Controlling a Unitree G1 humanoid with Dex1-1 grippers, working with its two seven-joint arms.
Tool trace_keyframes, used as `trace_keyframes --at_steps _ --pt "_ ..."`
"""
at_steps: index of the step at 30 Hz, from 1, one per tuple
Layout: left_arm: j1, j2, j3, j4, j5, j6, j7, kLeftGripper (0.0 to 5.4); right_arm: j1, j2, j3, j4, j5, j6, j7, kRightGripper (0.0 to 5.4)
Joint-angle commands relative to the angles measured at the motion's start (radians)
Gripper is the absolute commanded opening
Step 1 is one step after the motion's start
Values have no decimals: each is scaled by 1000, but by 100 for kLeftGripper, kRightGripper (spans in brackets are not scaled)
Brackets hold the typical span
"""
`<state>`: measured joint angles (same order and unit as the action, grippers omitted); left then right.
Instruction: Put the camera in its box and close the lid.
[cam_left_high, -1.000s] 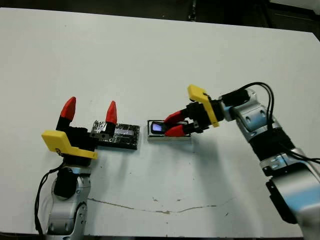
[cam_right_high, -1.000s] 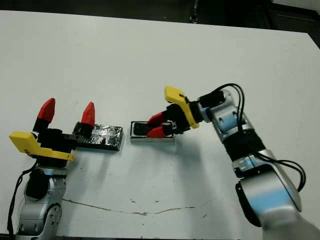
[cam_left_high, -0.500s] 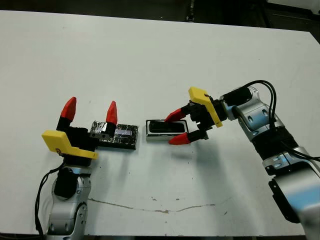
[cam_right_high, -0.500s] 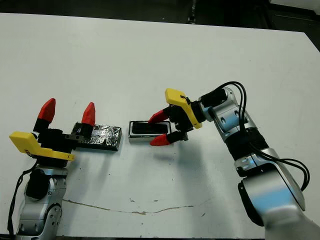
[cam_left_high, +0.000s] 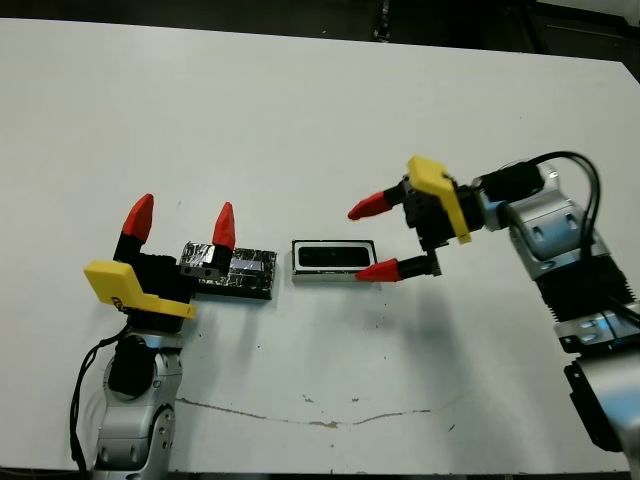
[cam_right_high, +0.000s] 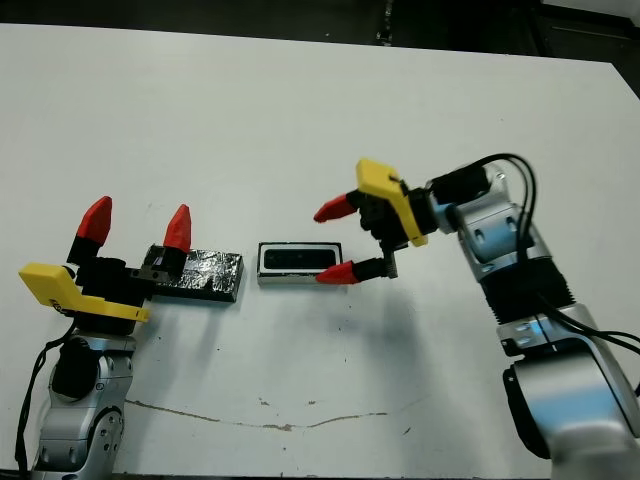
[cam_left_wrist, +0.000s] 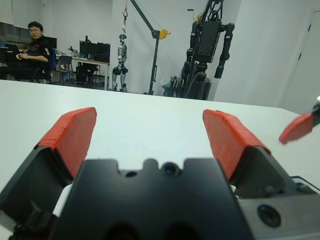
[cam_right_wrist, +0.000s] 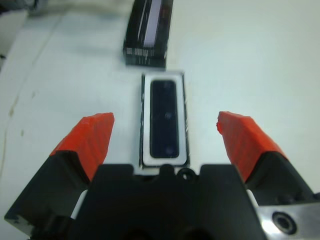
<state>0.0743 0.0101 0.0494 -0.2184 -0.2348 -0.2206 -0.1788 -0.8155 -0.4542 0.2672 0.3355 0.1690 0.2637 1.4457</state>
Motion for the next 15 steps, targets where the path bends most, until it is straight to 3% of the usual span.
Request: trace_keyframes --at_steps 1,4,10,15 --pt "11 3 -3 1 6 0 -2 540 21 -15 -52 -46 44 29 -38 538" --pt "12 2 -4 -2 8 2 0 540 64 1 -108 -107 78 40 -127 538" --pt "10 1 1 -1 1 3 1 540 267 45 -261 -337 175 167 -423 509" --pt "-9 23 20 -4 -4 5 -11 540 523 137 -376 -547 162 127 -738 438"
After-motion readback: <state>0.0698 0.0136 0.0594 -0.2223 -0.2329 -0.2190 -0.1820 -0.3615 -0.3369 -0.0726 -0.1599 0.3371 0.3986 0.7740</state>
